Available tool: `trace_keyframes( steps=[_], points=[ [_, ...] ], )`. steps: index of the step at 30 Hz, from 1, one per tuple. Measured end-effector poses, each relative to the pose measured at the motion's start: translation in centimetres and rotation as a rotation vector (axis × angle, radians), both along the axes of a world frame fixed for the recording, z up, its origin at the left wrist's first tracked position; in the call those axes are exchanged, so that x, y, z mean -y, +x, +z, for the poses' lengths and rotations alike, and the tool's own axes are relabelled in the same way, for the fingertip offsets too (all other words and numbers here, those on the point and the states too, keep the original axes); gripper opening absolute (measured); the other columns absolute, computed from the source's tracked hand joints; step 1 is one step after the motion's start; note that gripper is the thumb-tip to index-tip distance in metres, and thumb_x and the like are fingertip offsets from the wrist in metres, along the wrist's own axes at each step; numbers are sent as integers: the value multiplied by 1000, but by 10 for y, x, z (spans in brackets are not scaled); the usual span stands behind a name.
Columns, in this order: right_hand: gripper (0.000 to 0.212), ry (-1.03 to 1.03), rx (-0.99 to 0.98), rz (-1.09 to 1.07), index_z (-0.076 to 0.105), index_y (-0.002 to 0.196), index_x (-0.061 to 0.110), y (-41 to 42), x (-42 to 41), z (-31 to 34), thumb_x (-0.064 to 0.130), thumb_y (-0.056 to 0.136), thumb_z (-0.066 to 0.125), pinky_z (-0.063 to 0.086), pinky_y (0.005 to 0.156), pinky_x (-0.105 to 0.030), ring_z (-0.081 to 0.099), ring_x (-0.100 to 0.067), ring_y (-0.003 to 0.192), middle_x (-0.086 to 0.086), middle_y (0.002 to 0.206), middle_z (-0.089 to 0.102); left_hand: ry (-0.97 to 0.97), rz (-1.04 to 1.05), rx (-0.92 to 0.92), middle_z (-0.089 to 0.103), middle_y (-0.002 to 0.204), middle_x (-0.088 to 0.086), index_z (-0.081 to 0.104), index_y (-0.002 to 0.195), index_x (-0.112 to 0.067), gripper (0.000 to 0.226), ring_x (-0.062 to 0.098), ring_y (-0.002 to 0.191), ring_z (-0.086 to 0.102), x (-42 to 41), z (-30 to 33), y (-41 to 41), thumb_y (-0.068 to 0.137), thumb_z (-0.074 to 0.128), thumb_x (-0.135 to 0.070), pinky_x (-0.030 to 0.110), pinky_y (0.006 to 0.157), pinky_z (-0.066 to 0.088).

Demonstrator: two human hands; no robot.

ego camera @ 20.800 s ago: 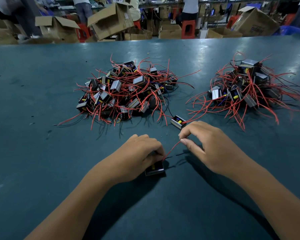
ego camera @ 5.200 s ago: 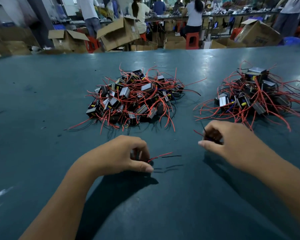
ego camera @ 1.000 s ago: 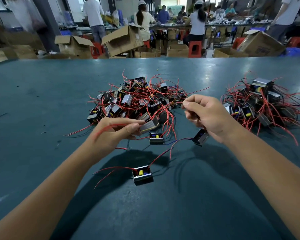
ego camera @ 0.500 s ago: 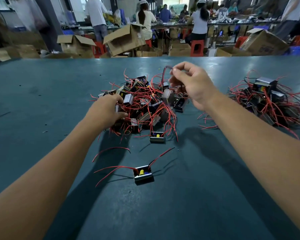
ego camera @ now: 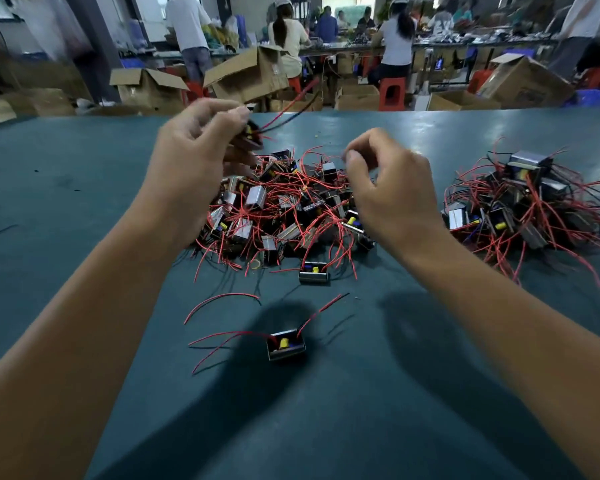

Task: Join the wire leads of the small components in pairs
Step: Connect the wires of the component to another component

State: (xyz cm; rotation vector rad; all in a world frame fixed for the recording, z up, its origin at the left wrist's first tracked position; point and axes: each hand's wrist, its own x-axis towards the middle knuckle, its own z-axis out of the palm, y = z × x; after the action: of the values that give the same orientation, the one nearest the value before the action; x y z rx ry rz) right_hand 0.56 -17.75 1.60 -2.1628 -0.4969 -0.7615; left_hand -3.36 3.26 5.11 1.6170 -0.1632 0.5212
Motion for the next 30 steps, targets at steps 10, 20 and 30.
trace_keyframes(
  steps=[10, 20, 30],
  points=[
    [24, 574, -823, 589, 68, 98, 13, -67, 38, -35, 7, 103, 45, 58, 60, -29, 72, -22, 75, -9, 84, 74, 74, -176, -57, 72, 95, 2, 59, 116, -10, 47, 11, 84, 70, 74, -87, -56, 76, 82, -20, 22, 75, 55],
    [13, 498, -518, 458, 72, 94, 11, -80, 74, -65, 8, 94, 60, 57, 63, -29, 68, -20, 76, -10, 83, 71, 219, -147, -60, 71, 99, -10, 62, 109, -35, 36, 9, 95, 70, 94, -115, -65, 79, 74, -51, 21, 84, 53],
    [8, 124, -223, 304, 67, 79, 24, -88, 79, -61, 25, 87, 67, 43, 57, -23, 52, -9, 60, 8, 70, 62, 240, -186, -89, 68, 88, -9, 65, 107, -31, 28, 13, 78, 66, 98, -114, -63, 83, 72, -44, 36, 75, 57]
  ],
)
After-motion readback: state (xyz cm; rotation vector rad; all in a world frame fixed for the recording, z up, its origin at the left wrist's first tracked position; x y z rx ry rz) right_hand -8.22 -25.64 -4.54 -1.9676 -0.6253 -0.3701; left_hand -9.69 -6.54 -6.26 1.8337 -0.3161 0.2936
